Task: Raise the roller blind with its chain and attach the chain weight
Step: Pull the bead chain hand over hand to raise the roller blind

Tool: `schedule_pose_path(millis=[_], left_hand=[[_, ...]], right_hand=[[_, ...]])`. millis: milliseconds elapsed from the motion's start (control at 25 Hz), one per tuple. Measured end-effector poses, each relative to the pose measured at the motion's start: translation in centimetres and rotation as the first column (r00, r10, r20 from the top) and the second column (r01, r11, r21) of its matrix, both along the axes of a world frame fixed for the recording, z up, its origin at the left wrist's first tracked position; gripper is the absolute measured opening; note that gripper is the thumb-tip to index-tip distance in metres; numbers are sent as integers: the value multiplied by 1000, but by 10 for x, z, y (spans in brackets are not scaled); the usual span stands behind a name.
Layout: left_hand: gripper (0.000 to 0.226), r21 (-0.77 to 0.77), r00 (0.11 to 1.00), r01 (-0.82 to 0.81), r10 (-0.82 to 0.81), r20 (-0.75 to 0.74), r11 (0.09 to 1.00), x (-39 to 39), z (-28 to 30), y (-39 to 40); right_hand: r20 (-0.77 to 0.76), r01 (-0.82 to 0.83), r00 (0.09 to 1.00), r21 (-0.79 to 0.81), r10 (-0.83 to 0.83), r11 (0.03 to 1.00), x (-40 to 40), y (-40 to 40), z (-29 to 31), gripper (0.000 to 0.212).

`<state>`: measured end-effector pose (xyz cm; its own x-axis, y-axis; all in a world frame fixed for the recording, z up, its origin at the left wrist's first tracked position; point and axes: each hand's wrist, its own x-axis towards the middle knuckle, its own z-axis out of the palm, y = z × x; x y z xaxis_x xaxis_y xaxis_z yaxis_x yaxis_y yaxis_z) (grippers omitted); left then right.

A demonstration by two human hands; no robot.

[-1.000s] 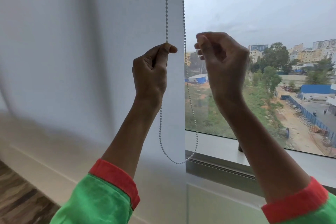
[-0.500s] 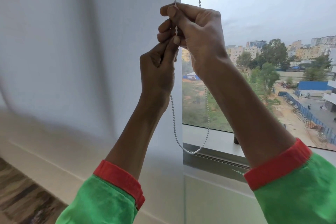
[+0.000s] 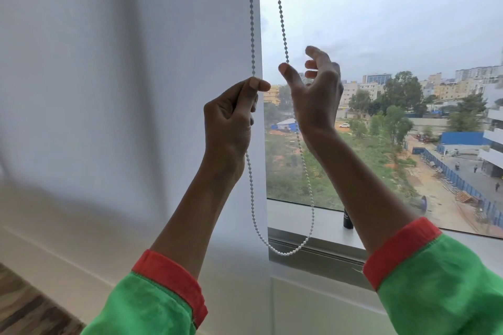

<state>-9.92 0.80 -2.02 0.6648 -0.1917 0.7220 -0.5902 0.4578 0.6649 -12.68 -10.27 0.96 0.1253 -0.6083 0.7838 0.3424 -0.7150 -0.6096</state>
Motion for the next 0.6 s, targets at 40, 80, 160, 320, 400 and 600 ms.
schedule_pose_path(millis=[40,80,160,320,400,600], left_hand=[[23,2,1000,-11,11,6,1000,3,0,1],[22,2,999,-31,31,10,1000,6,-1,1],[21,-7,994,-106,106,22,994,14,-1,-1],[22,43,926,-372,367,82,927,29,2,-5],[25,85,905,-424,419,65,902,35,3,-7],[39,93,799,-601,598,61,794,24,10,-11]], right_hand=[[-54,-35,998,48,38,998,4,-6,-6,50],[-64,-99,992,83,105,992,6,-10,-11,44],[33,-285,958,127,284,950,8,-11,-21,23],[89,-434,900,96,426,896,5,-5,-37,14],[66,-487,873,76,483,870,2,2,-46,15],[82,-560,826,22,557,828,-3,10,-53,16]])
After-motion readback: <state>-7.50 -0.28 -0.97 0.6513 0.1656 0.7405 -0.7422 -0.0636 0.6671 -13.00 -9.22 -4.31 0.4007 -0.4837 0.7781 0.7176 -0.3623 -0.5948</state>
